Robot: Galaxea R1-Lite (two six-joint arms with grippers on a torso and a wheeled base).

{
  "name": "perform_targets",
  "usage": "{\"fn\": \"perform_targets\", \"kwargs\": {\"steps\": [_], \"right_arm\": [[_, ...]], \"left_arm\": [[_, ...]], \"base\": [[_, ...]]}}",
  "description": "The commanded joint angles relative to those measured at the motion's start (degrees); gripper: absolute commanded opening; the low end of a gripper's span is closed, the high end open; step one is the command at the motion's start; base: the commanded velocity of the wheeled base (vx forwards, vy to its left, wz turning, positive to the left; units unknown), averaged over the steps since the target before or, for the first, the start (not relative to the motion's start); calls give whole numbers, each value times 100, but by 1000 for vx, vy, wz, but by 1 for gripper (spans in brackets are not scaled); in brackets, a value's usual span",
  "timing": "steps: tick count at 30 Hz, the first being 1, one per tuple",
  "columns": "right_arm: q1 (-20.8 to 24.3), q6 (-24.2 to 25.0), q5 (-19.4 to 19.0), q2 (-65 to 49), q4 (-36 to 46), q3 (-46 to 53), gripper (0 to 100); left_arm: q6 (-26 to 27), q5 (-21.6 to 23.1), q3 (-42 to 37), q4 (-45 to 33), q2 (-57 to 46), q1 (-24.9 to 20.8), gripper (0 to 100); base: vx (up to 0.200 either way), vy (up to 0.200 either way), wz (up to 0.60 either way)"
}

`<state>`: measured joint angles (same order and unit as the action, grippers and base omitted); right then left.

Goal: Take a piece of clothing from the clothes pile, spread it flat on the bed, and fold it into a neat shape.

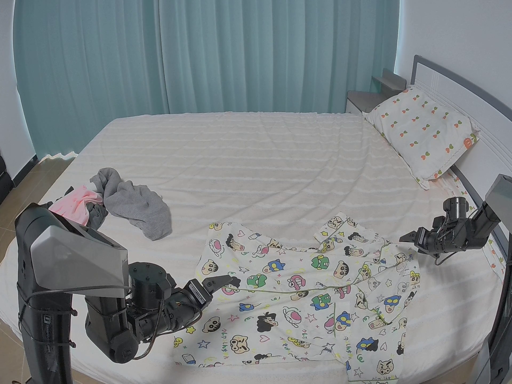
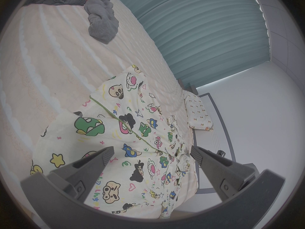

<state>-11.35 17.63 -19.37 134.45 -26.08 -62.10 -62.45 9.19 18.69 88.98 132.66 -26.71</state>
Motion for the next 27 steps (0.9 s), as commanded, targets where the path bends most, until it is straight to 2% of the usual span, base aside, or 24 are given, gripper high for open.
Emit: {"fn": "perform_targets", "kwargs": {"steps": [1,6,8,10,12,19,27], "right_arm": [[599,259,21,-604,-231,163,100],[1170,619,381,-490,-442,5,100],[1390,645,636,-270,-486,-136,100],[1478,654,698,-191,-486,-171,100],[1504,654,698,-156,-486,-189,100],[1513,742,724,29,-486,-479,100],[1451,848,900,609,-416,-1243,100]], "left_arm": [[-13,-14,56,102,-3,34,100],[-13,4,47,102,-3,34,100],[-4,-5,47,102,-3,43,100],[23,-5,47,102,14,34,100],[23,-23,56,102,14,34,100],[31,-75,56,102,23,8,100],[31,-84,47,102,23,-1,100]], "base": [[0,0,0],[0,0,0],[200,0,0],[200,0,0],[200,0,0],[0,0,0],[0,0,0]]}}
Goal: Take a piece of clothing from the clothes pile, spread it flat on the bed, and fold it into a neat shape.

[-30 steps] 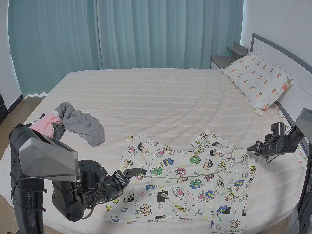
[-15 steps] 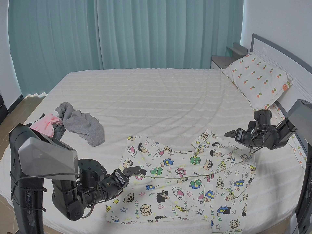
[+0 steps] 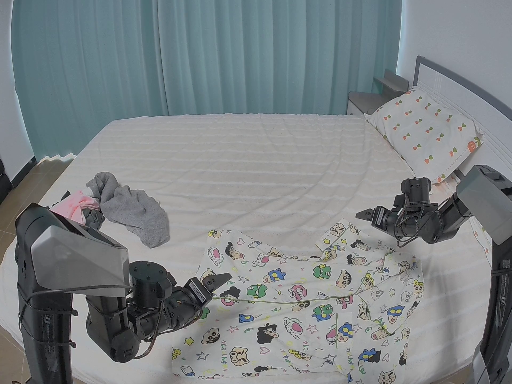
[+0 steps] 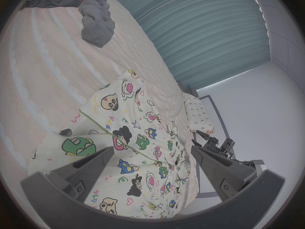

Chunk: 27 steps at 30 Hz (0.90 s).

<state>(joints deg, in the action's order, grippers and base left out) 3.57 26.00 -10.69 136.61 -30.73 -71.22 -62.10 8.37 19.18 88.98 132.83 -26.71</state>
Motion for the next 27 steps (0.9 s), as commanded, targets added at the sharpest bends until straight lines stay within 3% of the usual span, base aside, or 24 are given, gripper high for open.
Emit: {"fn": "perform_targets", "kwargs": {"steps": [1,5,9,13,27], "right_arm": [[-50,-16,23,463,76,-428,100],[-50,-87,41,824,226,-938,100],[-102,-377,23,1026,964,-1597,100],[-137,-658,-21,1131,1157,-1808,100],[-225,-869,-21,1588,1649,-2388,100]], "left_arm": [[-4,-3,-10,102,6,-1,100],[-4,-3,-37,102,6,-1,100],[-4,-3,-46,102,6,-1,100],[-13,-3,-46,102,-3,-1,100],[-4,-11,-151,102,-11,-1,100]], "base": [[0,0,0],[0,0,0],[0,0,0],[0,0,0],[0,0,0]]}}
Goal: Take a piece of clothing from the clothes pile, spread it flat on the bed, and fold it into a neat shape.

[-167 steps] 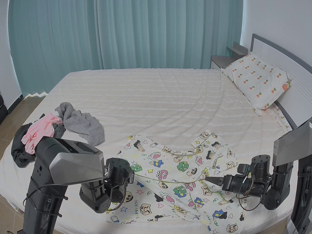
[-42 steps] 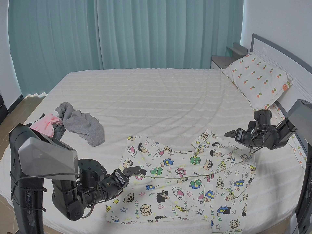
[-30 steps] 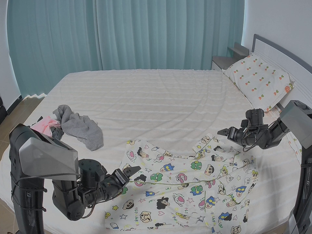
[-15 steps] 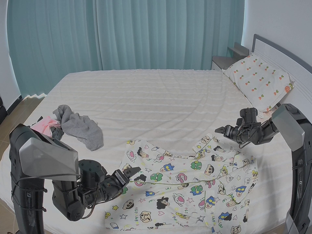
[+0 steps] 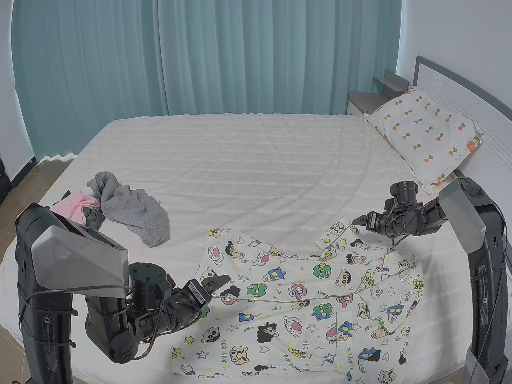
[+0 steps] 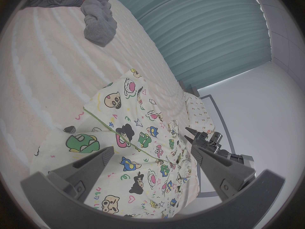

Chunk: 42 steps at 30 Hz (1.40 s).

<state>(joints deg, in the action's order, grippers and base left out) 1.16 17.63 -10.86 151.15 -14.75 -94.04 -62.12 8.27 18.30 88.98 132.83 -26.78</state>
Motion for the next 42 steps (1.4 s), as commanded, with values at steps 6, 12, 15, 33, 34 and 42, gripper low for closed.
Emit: {"fn": "perform_targets", "kwargs": {"steps": [6,12,15,33,34,42], "right_arm": [[-19,-216,-12,336,280,-396,100],[-19,-216,-56,477,341,-545,100],[-28,-225,-171,503,403,-510,100],[-45,-163,-522,310,306,-334,0],[-54,-146,-549,301,227,-343,0],[-107,268,-496,371,-740,-352,0]], "left_arm": [[-2,-9,-116,102,-20,-2,100],[-2,-9,-125,102,-20,-2,100],[-2,-9,-125,102,-20,-2,100],[122,-9,-125,102,-3,-2,100],[122,-9,-125,102,-3,-2,100],[122,-9,-125,102,6,-2,100]], "base": [[0,0,0],[0,0,0],[0,0,0],[0,0,0],[0,0,0],[0,0,0]]}}
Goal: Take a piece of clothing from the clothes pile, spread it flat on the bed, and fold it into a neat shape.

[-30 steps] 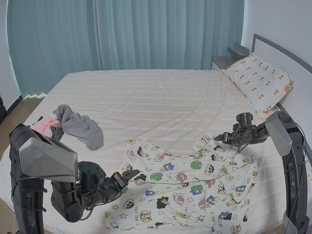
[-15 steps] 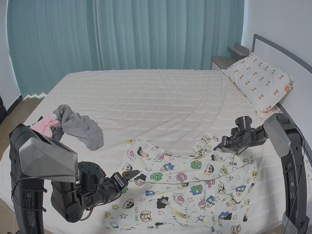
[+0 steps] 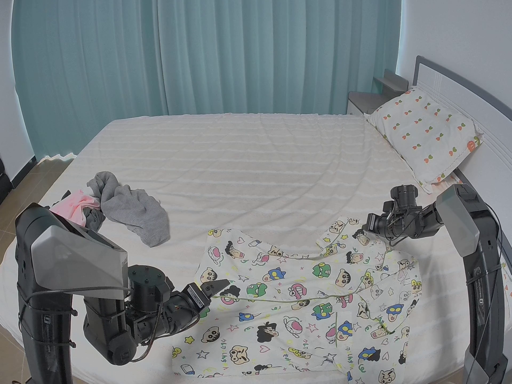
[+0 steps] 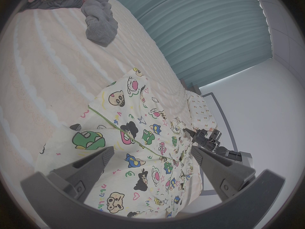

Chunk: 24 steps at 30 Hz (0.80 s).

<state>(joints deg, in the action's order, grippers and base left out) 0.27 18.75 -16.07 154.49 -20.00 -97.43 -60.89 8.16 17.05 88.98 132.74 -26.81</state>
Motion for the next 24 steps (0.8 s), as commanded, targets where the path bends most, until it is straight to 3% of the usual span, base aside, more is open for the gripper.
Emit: {"fn": "perform_targets", "kwargs": {"steps": [1,7,13,17,22,24], "right_arm": [[-18,243,42,72,-373,-13,0],[-36,366,438,301,-584,-330,0],[-80,612,578,371,-601,-532,0],[-123,806,921,538,-794,-839,0],[-159,823,833,477,-742,-628,0],[-150,815,570,345,-724,-444,0]], "left_arm": [[-2,2,0,102,6,0,100],[-2,2,0,102,15,0,100],[-2,2,0,102,15,0,100],[-2,-33,8,102,15,-9,100],[-2,-95,17,102,41,-26,100],[7,-104,26,102,41,-26,100]], "base": [[0,0,0],[0,0,0],[0,0,0],[0,0,0],[0,0,0],[0,0,0]]}}
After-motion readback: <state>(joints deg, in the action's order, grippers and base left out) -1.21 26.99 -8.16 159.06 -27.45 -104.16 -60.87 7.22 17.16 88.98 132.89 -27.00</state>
